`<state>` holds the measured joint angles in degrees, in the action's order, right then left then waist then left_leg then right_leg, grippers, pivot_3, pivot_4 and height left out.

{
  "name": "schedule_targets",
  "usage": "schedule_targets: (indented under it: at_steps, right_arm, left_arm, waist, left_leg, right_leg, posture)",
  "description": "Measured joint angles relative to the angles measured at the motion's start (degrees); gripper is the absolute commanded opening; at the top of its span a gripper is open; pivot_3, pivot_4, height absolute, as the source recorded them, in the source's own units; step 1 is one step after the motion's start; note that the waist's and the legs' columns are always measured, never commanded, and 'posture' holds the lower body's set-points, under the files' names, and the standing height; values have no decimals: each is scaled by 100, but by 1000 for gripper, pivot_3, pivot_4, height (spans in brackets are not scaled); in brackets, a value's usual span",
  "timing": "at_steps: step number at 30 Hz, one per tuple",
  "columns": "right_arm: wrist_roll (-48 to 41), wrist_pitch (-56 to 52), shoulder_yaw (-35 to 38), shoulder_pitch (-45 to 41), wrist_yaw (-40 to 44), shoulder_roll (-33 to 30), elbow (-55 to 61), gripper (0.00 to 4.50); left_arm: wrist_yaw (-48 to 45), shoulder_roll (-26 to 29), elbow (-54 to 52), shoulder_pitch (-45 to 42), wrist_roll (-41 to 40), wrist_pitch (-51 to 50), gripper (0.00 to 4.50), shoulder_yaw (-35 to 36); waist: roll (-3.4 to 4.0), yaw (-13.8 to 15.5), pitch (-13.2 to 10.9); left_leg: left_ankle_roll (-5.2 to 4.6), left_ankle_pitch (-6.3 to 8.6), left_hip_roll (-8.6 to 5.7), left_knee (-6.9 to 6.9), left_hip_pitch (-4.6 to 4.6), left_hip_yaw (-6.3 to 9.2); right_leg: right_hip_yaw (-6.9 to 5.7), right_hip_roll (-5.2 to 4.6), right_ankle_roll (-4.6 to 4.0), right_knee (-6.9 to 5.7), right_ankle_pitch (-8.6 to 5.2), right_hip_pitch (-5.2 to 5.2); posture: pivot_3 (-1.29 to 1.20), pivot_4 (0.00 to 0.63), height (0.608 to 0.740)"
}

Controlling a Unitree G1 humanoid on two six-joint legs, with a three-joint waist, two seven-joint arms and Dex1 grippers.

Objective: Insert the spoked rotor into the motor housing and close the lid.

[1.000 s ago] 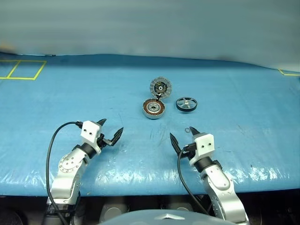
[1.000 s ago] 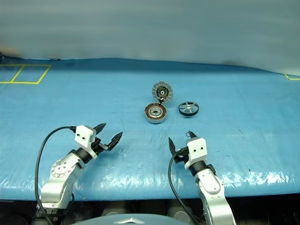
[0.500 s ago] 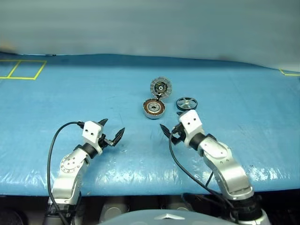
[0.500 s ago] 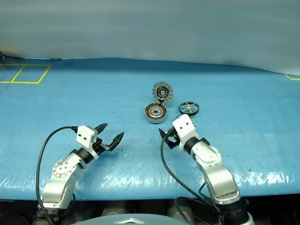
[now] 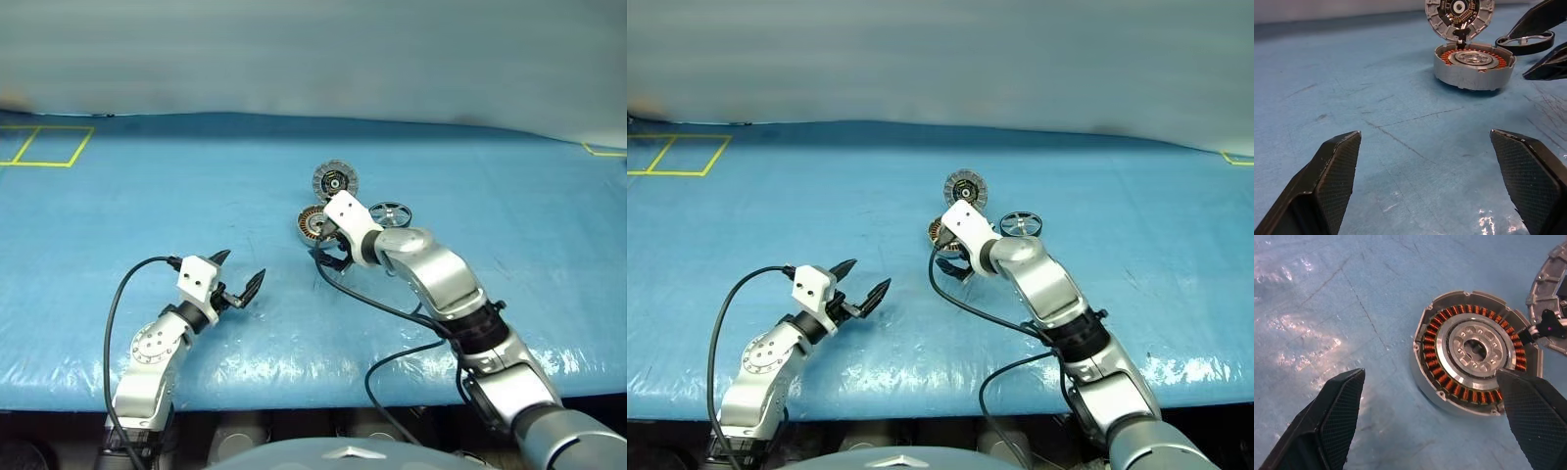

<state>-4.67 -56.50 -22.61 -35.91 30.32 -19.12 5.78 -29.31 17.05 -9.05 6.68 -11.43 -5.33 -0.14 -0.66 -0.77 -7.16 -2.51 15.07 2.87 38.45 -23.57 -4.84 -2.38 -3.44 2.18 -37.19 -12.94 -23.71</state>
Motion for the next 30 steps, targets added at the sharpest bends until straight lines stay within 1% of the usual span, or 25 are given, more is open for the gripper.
schedule_targets:
  at_steps: [3,9,17,20,23,25,26,30]
  right_arm:
    - [116,275,-189,-187,13,113,-451,4482]
    - [263,612,-333,-409,107,289,-1117,4482]
    - [478,736,-527,-942,504,279,-1947,4482]
    - [501,660,-618,-1089,791,254,-2102,3880]
    - [446,414,-675,-1209,1164,135,-2084,2939]
    - [414,189,-676,-1190,1320,79,-1928,2214]
    - [406,93,-671,-1148,1350,61,-1814,1955]
    - [405,-210,-659,-813,1338,48,-1221,1899]
  left_arm:
    - [6,-4,0,28,6,29,4500,-36]
    - [19,-14,0,43,18,103,4500,-57]
    - [59,-95,0,56,23,218,4500,-77]
    - [75,-116,1,87,25,237,4500,-78]
    - [132,-144,0,122,18,260,4500,-64]
    - [172,-152,0,140,12,294,4500,-33]
    - [178,-150,0,142,12,305,4500,-23]
    - [184,-140,0,162,10,318,4500,-15]
  waist:
    - [0,10,0]
    - [3,-1,-1]
    - [8,-7,-5]
    - [9,-7,-5]
    - [8,9,-4]
    - [7,6,-4]
    - [7,3,-3]
    - [1,-2,6]
  left_leg:
    - [0,0,-2,0,-3,2]
    - [-2,1,-2,0,-3,0]
    - [-1,1,-2,-2,-4,0]
    - [-1,1,-2,-4,-3,0]
    - [-2,1,-2,-4,-1,2]
    - [-3,2,-2,-4,0,2]
    - [-3,2,-2,-5,1,2]
    - [-2,2,1,-12,7,2]
  right_leg:
    - [-1,-1,2,1,1,-1]
    - [0,-2,5,2,3,-2]
    - [0,-2,6,1,3,-4]
    - [-1,-2,5,2,3,-3]
    - [-3,-5,5,4,3,1]
    - [-3,-6,5,5,3,3]
    - [-3,-6,4,5,2,3]
    - [-4,-6,1,5,1,6]
  posture:
    - [0,150,740]
    - [0,150,740]
    - [0,150,740]
    - [0,150,740]
    - [0,150,740]
    - [0,150,740]
    - [0,150,740]
    - [0,150,740]
